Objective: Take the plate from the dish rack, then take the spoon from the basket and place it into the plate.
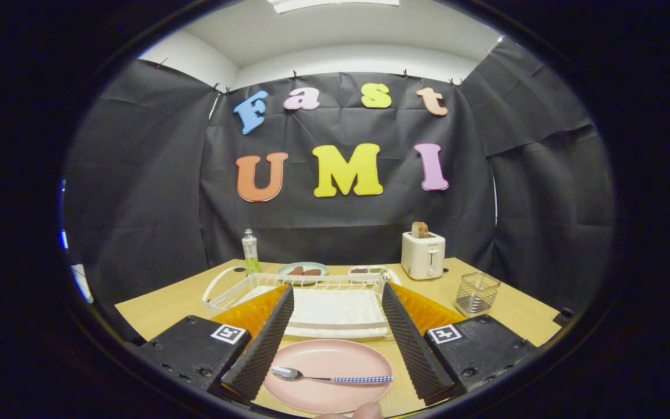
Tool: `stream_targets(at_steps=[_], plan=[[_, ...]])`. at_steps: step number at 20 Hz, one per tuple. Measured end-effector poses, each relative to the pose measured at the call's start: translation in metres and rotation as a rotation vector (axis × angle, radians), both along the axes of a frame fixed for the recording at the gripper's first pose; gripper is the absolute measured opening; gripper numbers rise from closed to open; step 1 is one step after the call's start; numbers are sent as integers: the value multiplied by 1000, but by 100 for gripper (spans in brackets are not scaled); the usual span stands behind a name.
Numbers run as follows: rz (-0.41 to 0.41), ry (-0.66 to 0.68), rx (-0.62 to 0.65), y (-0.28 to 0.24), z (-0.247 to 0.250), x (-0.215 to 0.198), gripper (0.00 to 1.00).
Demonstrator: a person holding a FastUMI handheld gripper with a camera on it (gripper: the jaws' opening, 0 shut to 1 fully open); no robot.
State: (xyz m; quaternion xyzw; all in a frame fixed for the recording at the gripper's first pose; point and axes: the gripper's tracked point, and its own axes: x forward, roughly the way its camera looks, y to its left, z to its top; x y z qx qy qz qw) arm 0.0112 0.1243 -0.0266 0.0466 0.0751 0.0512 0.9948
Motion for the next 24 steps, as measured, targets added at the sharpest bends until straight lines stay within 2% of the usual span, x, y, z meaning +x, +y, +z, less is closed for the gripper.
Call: stream_targets(at_steps=[5,11,24], plan=[[-30,-81,-53,-17,16,-22,98],[-24,-132,-18,-24,19,-50,99],[-53,-127,49,-47,11,-66,98]])
